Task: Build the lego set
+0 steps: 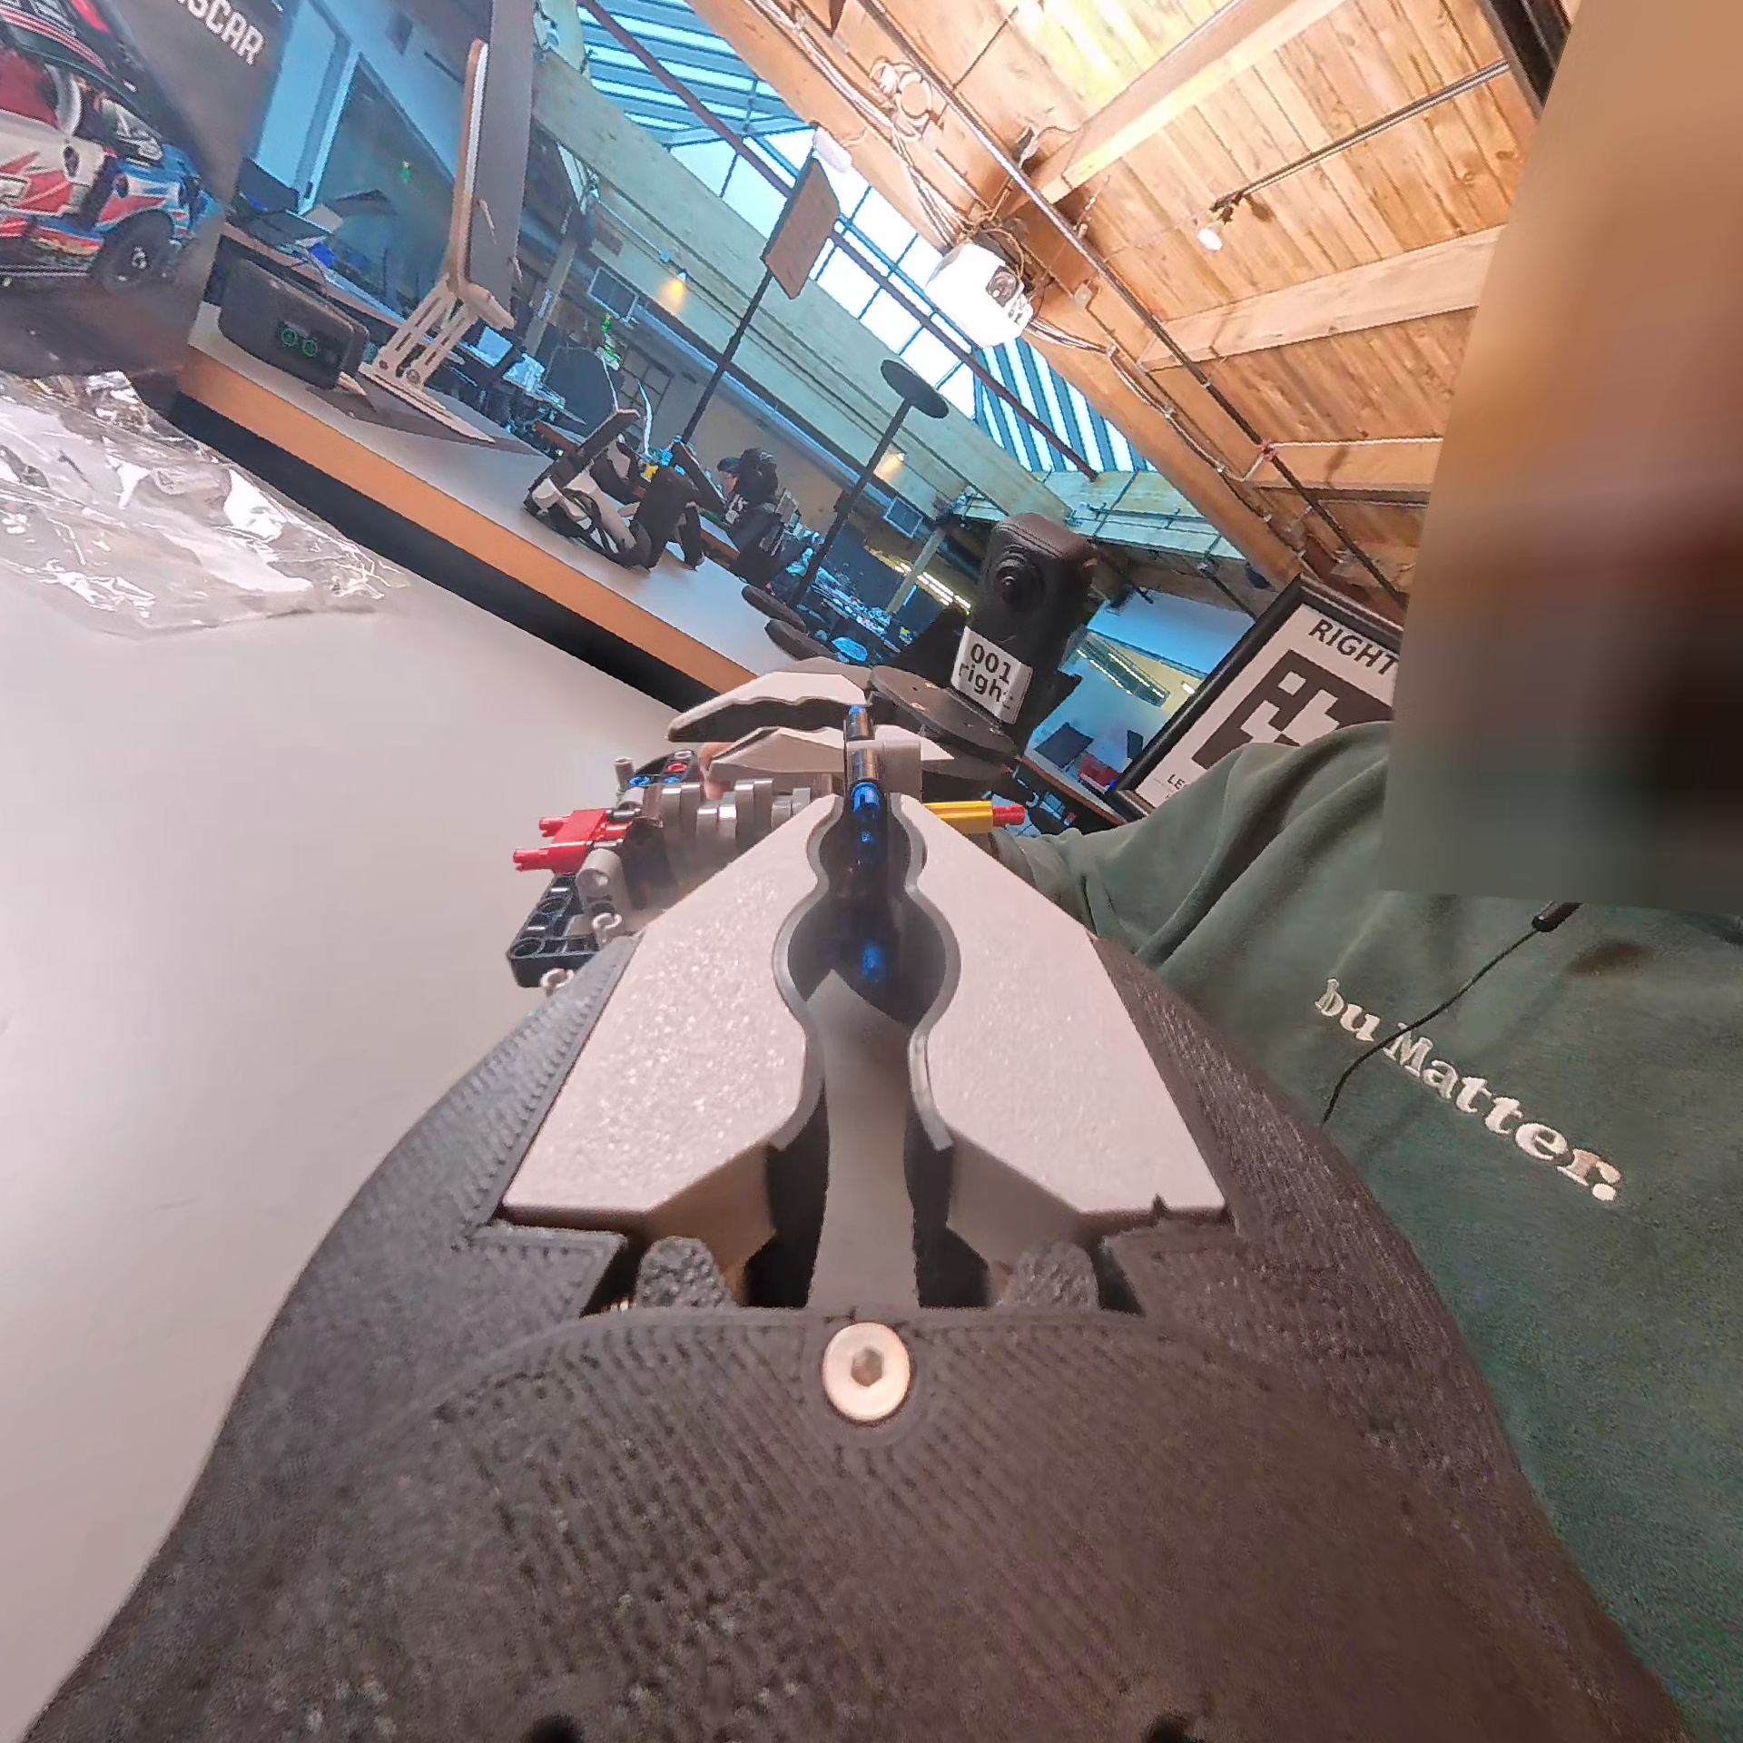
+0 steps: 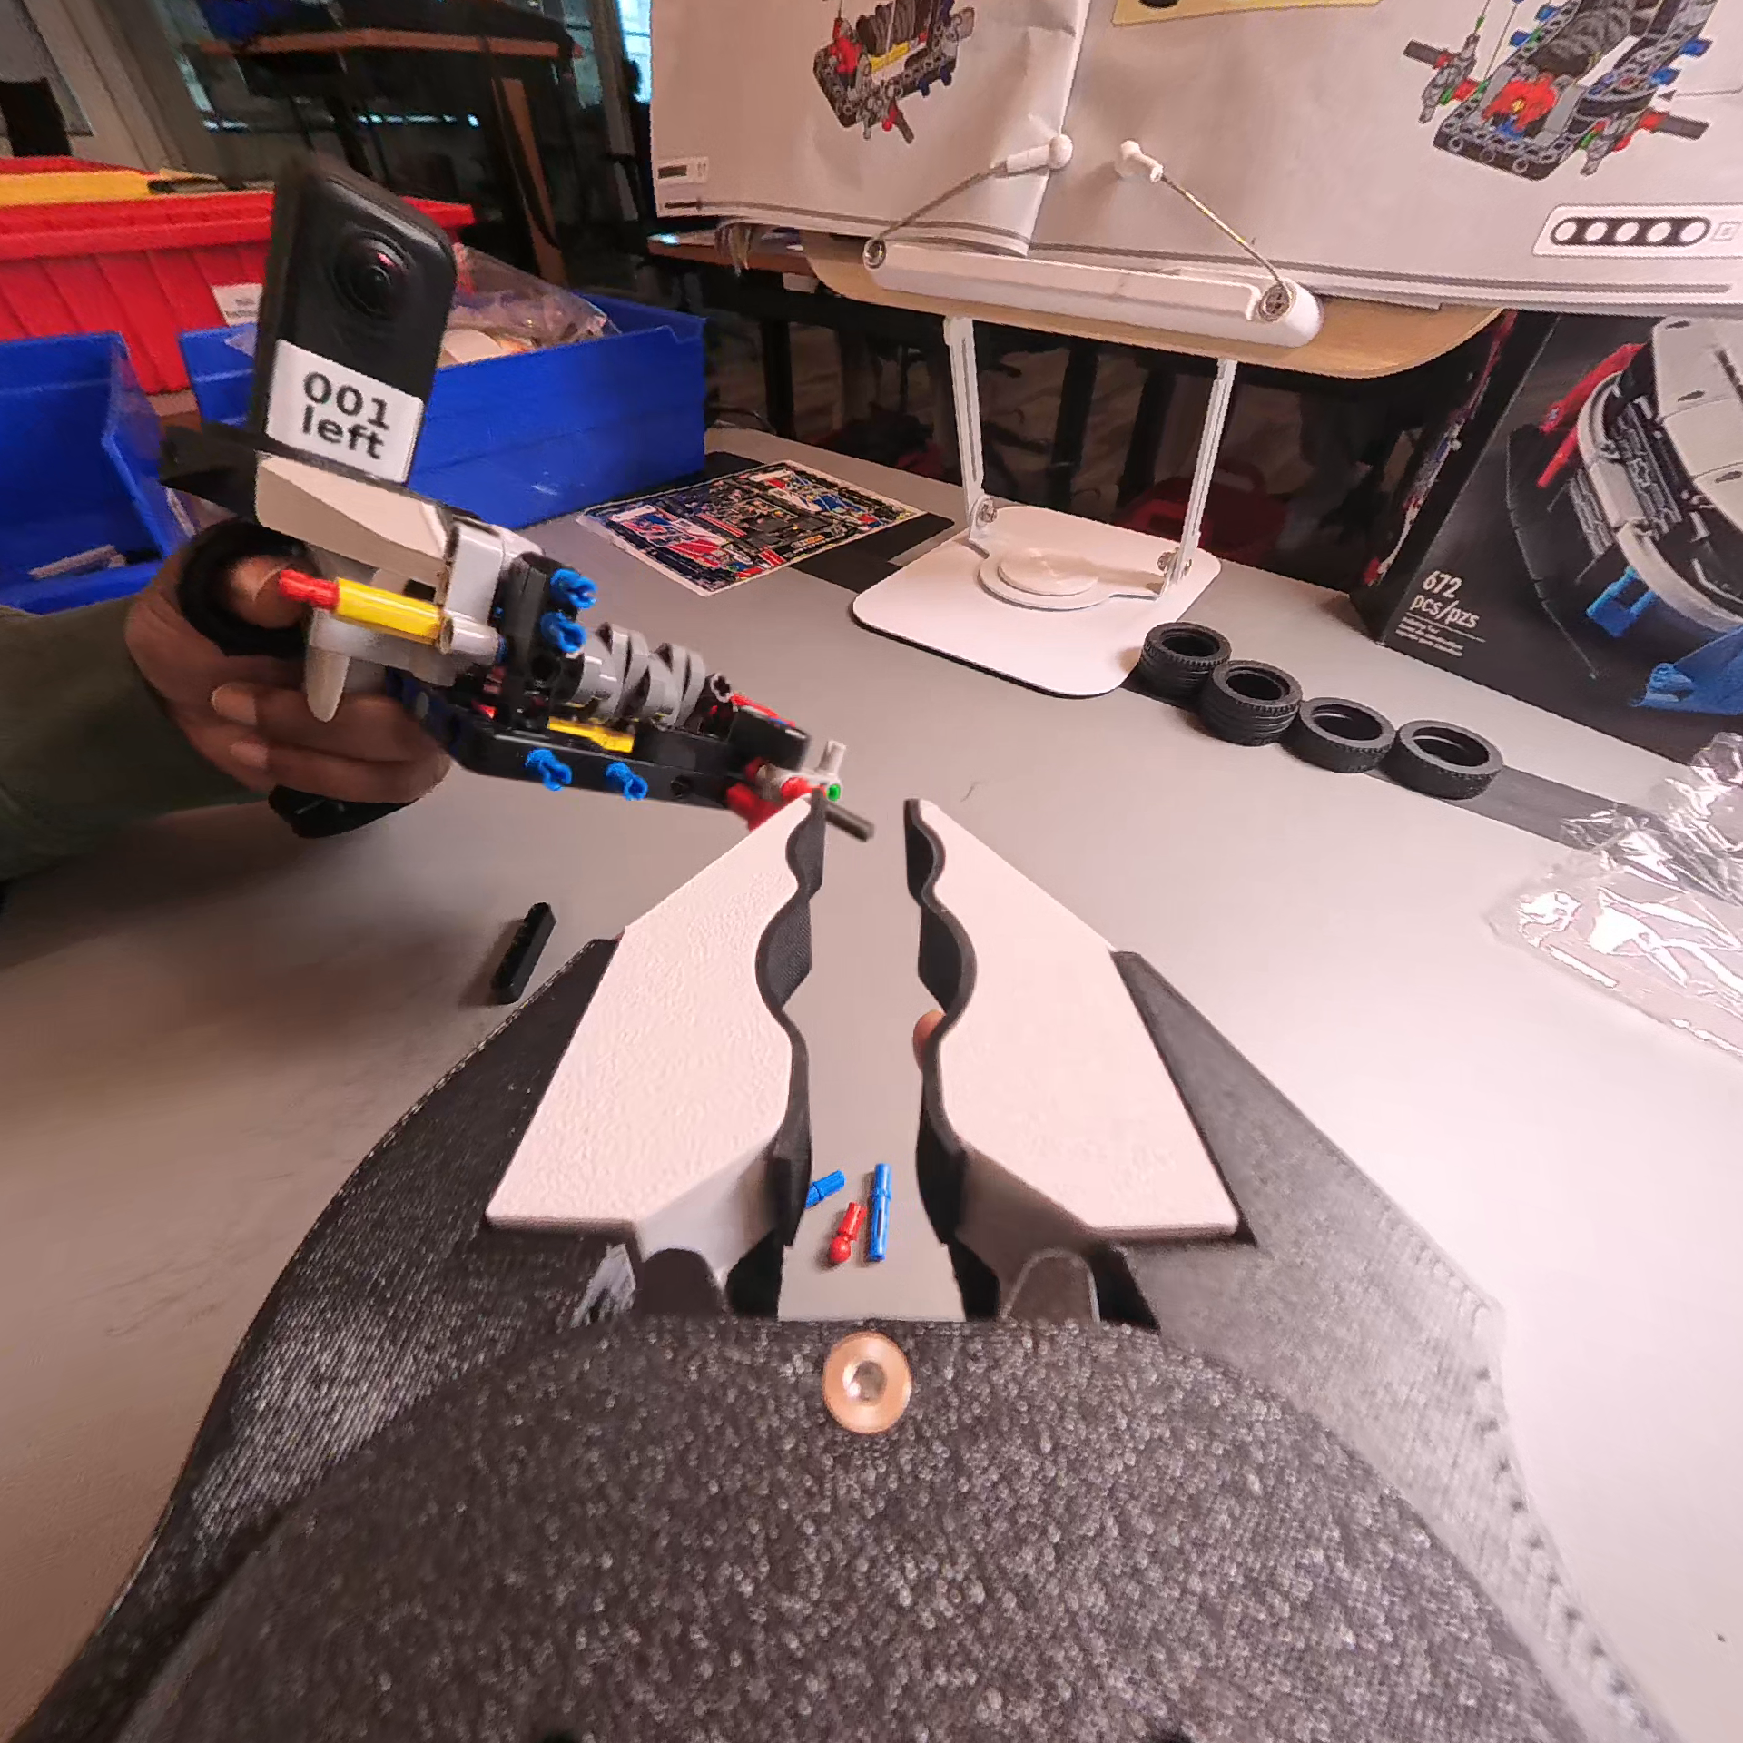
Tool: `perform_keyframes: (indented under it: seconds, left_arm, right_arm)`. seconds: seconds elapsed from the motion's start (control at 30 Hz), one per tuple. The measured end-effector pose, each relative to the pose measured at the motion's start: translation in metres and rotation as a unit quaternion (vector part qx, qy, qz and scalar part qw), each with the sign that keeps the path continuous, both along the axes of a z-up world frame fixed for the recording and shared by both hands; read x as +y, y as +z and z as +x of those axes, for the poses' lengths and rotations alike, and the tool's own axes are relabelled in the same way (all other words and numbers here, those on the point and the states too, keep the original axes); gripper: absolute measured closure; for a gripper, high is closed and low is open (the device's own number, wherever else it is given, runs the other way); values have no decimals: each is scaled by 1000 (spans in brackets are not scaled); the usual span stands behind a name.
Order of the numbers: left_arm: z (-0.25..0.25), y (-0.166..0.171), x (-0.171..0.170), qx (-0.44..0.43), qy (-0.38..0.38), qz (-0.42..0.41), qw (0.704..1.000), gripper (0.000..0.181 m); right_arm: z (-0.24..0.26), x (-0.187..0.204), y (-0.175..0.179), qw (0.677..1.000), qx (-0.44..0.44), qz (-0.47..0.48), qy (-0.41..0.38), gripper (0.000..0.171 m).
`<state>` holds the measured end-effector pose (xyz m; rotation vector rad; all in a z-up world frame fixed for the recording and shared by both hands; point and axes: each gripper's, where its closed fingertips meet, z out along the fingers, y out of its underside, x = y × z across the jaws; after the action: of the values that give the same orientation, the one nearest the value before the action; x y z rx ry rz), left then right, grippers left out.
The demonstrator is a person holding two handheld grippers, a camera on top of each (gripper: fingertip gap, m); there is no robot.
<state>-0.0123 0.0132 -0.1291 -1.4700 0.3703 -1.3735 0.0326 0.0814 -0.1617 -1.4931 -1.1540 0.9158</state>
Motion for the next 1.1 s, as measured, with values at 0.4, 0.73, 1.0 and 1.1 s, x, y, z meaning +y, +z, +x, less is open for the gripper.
perform_keyframes:
  seconds: [0.4,0.73,1.0,1.1]
  left_arm:
    - [1,6,-8,2,-10,24,1000,177]
    - [-2,5,-9,21,0,37,999,177]
    - [3,-2,-10,50,-2,41,998,177]
    - [4,-4,-9,60,4,43,997,177]
  right_arm:
    - [-4,-13,1,990,31,-103,91,143]
    - [-5,-27,-3,988,13,-81,130,170]
    - [-5,-14,-14,991,-6,-73,114,166]
    - [-4,-17,-15,990,-9,-74,122,164]
